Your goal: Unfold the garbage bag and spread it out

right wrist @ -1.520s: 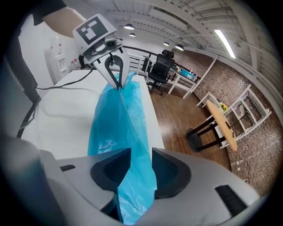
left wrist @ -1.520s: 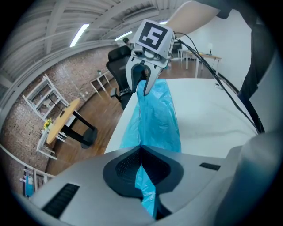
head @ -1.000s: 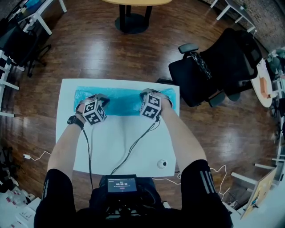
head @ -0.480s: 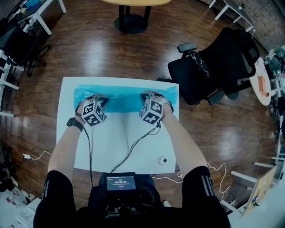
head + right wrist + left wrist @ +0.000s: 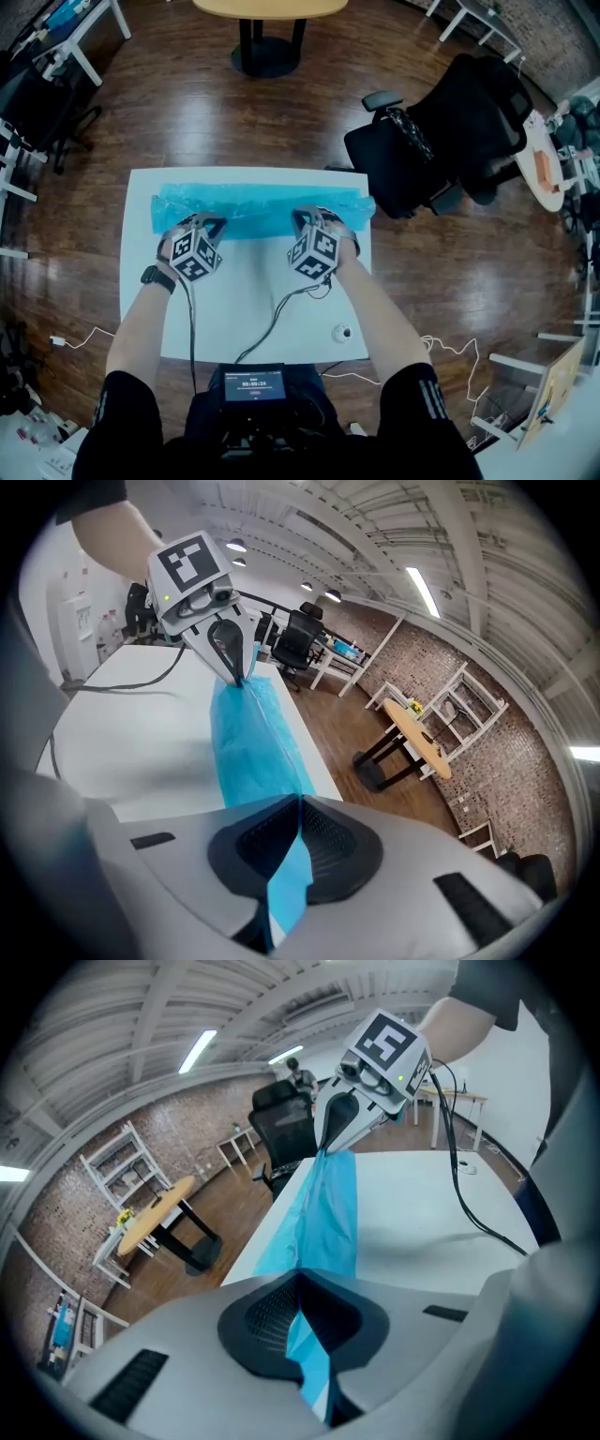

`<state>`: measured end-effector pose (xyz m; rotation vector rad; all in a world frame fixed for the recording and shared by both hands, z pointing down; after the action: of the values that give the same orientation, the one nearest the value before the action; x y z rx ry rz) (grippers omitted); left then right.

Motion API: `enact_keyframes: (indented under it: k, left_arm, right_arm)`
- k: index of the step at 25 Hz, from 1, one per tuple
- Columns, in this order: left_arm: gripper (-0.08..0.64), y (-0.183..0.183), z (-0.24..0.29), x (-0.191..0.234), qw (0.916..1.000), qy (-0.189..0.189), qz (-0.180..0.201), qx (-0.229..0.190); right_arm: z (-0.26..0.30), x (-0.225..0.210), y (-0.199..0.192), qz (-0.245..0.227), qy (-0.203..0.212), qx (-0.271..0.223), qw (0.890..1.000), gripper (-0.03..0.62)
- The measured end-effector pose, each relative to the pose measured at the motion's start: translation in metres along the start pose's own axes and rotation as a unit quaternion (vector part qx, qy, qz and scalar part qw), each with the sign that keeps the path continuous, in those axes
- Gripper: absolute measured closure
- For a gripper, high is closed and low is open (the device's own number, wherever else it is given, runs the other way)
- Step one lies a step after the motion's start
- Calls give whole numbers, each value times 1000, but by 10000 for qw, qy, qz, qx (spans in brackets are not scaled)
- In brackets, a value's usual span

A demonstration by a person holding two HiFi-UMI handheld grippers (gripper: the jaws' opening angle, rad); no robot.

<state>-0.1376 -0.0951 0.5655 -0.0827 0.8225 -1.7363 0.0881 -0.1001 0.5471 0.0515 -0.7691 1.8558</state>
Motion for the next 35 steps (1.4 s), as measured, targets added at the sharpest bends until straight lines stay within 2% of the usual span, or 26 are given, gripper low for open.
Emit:
enact_keyframes:
  k: [6, 14, 19, 24, 29, 32, 35]
  left_arm:
    - [551, 2, -11, -17, 9999, 77, -37, -84]
    - [551, 8, -31, -43, 9979, 525, 293, -227]
    - [549, -2, -35, -67, 9978, 598, 139, -231]
    - [541, -6, -42, -86, 9965, 777, 164, -251]
    - [476, -5, -60, -95, 9975, 670, -136, -167]
    - [469, 5, -81, -88, 9982, 458, -118, -377]
    - [471, 23, -108, -60, 9967, 264, -435, -636]
  right_arm:
    - [-20, 14, -2, 31, -266, -54, 9996, 552]
    - [-41, 40, -11, 153, -731, -171, 9971, 551]
    - [-41, 63, -22, 141, -795, -155, 9966, 548]
    - [-41, 83, -30, 33, -1085, -134, 9940, 549]
    - [-38, 103, -37, -9, -1224, 2, 9925, 551]
    - [-36, 106, -41, 26, -1202, 47, 9927, 554]
    - [-35, 105, -44, 88, -1183, 45, 9929, 554]
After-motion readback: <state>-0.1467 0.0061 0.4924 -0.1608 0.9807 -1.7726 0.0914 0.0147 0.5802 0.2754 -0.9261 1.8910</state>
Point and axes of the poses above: the fingertips, and each gripper's own axes: z forward along the fingers, x to its left, y out of its top, the point moved 9 cm from there along -z, backward along the fingers, and after that the axes turned 4 degrees about y, right-handed, at the moved point
